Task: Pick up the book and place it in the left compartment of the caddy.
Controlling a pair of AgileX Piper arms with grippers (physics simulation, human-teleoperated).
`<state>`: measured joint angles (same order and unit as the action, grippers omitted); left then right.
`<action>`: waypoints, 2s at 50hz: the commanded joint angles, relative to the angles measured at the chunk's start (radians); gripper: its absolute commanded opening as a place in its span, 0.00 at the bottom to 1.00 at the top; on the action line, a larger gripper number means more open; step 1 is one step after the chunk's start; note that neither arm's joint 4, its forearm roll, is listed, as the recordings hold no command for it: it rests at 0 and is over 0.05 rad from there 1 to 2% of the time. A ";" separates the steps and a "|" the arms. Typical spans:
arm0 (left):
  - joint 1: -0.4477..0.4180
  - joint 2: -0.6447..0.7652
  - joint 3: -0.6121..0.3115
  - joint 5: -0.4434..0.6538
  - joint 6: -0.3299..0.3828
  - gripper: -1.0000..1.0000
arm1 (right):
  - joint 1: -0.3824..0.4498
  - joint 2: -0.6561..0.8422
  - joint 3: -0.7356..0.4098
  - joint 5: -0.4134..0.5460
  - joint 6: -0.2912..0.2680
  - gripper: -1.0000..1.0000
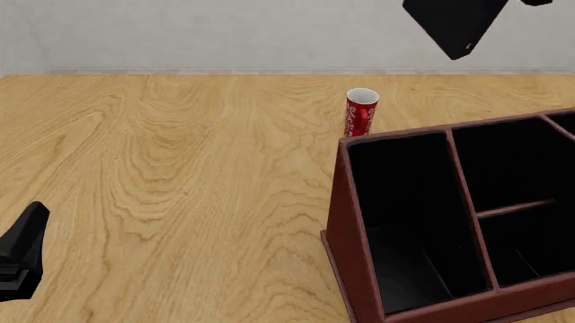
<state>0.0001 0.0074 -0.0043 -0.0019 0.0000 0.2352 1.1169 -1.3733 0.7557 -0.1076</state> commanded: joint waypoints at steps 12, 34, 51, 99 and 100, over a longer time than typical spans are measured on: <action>0.000 0.000 0.000 0.000 0.000 1.00 | -0.036 -0.057 -0.007 0.150 0.022 0.00; -0.001 0.000 0.000 0.000 -0.002 1.00 | -0.029 -0.156 0.078 0.243 0.037 0.00; 0.000 0.000 0.000 0.000 0.000 1.00 | 0.010 -0.224 0.110 0.304 0.066 0.00; 0.000 0.000 0.000 0.000 0.000 1.00 | 0.083 -0.284 0.160 0.378 0.015 0.00; 0.000 0.000 0.000 0.000 0.000 1.00 | 0.082 -0.284 0.163 0.378 0.016 0.00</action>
<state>0.0001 0.0075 -0.0043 -0.0019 0.0000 0.3037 0.8435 -1.2171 1.1326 -0.1032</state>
